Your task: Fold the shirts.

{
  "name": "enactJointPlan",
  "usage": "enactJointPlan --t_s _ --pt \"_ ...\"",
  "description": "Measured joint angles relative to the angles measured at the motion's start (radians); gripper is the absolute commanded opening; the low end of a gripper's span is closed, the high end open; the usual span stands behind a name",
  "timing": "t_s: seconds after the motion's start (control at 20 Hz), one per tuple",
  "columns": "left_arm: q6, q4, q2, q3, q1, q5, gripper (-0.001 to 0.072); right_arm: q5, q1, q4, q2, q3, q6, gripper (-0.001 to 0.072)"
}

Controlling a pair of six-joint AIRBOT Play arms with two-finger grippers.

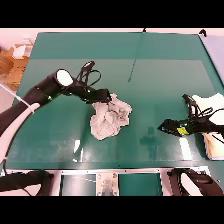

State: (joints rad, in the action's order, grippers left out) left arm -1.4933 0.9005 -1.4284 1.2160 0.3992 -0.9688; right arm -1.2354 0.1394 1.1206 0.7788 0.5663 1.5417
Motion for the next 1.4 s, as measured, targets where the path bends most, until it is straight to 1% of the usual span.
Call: enactJointPlan --t_s 0.1,0.25,0.35,0.45,0.55,0.7,0.8,0.95,1.0,1.05,1.1,1.15,1.2,1.25,1.4 --pt "0.000 0.010 -0.014 0.034 -0.065 -0.097 0.0720 0.023 0.000 -0.054 0.016 0.000 -0.028 0.0452" --pt "-0.001 0.047 -0.021 0.055 -0.178 -0.278 0.0719 0.080 -0.011 -0.195 0.076 0.003 -0.114 0.0452" --pt "-0.006 0.092 0.000 0.017 -0.224 -0.378 0.0720 0.127 -0.041 -0.290 0.153 0.023 -0.185 0.0452" --pt "-0.012 0.118 0.051 -0.080 -0.249 -0.410 0.0720 0.169 -0.095 -0.355 0.264 0.071 -0.251 0.0450" --pt "-0.013 0.111 0.113 -0.211 -0.258 -0.386 0.0719 0.206 -0.145 -0.391 0.388 0.145 -0.293 0.0449" --pt "0.011 0.014 0.178 -0.402 -0.264 -0.309 0.0700 0.238 -0.187 -0.420 0.603 0.312 -0.325 0.0448" --pt "0.038 -0.063 0.198 -0.501 -0.261 -0.254 0.0700 0.219 -0.207 -0.426 0.739 0.425 -0.335 0.0428" --pt "0.063 -0.140 0.211 -0.595 -0.206 -0.152 0.0699 0.190 -0.230 -0.436 0.900 0.554 -0.341 0.0428" --pt "0.066 -0.160 0.212 -0.612 -0.175 -0.105 0.0698 0.182 -0.237 -0.448 0.933 0.581 -0.343 0.0403" --pt "0.070 -0.180 0.210 -0.623 -0.145 -0.062 0.0594 0.171 -0.245 -0.455 0.963 0.603 -0.344 0.0268" --pt "0.072 -0.201 0.204 -0.632 -0.112 -0.016 0.0401 0.169 -0.252 -0.453 0.983 0.616 -0.345 0.0179" --pt "0.074 -0.213 0.198 -0.639 -0.087 0.017 0.0258 0.166 -0.258 -0.451 0.999 0.628 -0.345 0.0093" --pt "0.077 -0.229 0.191 -0.643 -0.068 0.054 0.0158 0.162 -0.263 -0.445 1.009 0.637 -0.348 0.0014" --pt "0.078 -0.240 0.186 -0.645 -0.054 0.080 0.0030 0.148 -0.263 -0.444 1.019 0.648 -0.348 0.0012" --pt "0.097 -0.254 0.179 -0.629 -0.031 0.129 0.0021 0.101 -0.242 -0.417 1.030 0.697 -0.349 0.0012"
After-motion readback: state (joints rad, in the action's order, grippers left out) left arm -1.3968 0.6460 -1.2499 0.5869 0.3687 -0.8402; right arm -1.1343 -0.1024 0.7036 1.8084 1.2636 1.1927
